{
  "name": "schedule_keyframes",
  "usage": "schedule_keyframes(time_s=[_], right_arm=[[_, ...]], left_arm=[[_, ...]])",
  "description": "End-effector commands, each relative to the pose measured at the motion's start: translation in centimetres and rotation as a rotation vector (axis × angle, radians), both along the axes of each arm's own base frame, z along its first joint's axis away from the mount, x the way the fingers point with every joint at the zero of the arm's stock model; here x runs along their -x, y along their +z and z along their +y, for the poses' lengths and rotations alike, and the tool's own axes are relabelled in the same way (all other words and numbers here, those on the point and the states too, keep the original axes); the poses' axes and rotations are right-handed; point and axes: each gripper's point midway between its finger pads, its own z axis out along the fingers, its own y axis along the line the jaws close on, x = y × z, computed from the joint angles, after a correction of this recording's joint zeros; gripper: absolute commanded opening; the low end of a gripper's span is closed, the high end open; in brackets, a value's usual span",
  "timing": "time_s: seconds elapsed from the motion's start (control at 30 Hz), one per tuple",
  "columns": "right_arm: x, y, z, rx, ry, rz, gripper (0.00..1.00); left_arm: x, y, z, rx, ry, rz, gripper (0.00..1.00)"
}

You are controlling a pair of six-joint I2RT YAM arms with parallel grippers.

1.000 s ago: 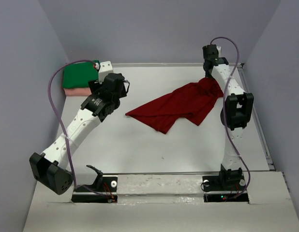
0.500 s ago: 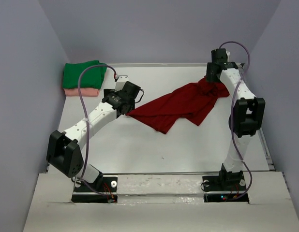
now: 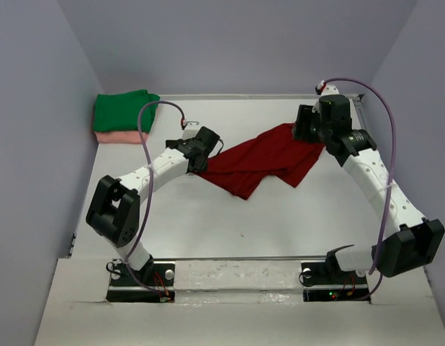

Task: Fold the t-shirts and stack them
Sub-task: Move the tshirt to the center of the board, then flatten the tshirt out

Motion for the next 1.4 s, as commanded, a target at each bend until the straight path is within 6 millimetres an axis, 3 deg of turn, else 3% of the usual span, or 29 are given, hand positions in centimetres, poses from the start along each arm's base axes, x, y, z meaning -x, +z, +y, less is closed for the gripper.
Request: schedule_keyframes(time_s=[0.0,0.13,0.3,0.4,0.43,0.53,0.67,0.83,0.97,1.23,1.27,1.33,1.37], right_arm=[[0.9,0.8,1.1,-0.066,0.053,-0.042,0.61],[1.8,1.0,0.9,-0.057,0.062,-0.040,0.60],[2.8,2.2,1.4,-0.090,0.097,-0.064,0.60],[3.0,2.0,1.4,-0.085,0.107,-0.062,0.58],[3.0,1.9,1.3,-0.081,0.105,-0.059,0.58],[3.4,1.6,1.2,-0.078,0.107,-0.055,0.57],[3.5,1.1,1.5,-0.084,0.120,-0.046,0.57],[3.5,0.6,1.8,-0.091,0.136,-0.034,0.57],[3.6,0.4,2.4,-0.110,0.160,-0.022,0.57],[4.1,0.6,2.2,-0.109,0.157,-0.026,0.56],[4.2,0.6,2.3,-0.113,0.160,-0.028,0.56],[4.3,0.6,2.3,-0.119,0.163,-0.025,0.56],[4.5,0.7,2.4,-0.125,0.169,-0.026,0.56]], left_arm=[[-1.7,0.1,-2.3,0.096,0.015,-0.052,0.96],[-2.6,-0.9,-2.9,0.105,0.029,-0.052,0.96],[-3.1,-3.9,-4.1,0.138,0.016,-0.020,0.94],[-3.0,-4.6,-4.6,0.206,0.016,-0.035,0.91],[-3.2,-3.9,-4.5,0.255,0.029,-0.064,0.89],[-2.7,-4.4,-3.9,0.342,0.043,-0.084,0.88],[-2.1,-4.8,-1.3,0.367,0.118,-0.106,0.88],[-1.8,-3.3,1.2,0.488,0.173,-0.221,0.88],[-2.0,-0.9,0.4,0.787,0.101,-0.343,0.88],[-0.6,0.7,-3.1,1.243,-0.024,-0.397,0.88],[-0.2,-0.5,-3.4,1.279,-0.009,-0.348,0.88],[-0.7,-0.4,-3.8,1.320,-0.038,-0.335,0.87],[-0.6,-1.4,-4.2,1.338,-0.039,-0.293,0.86]])
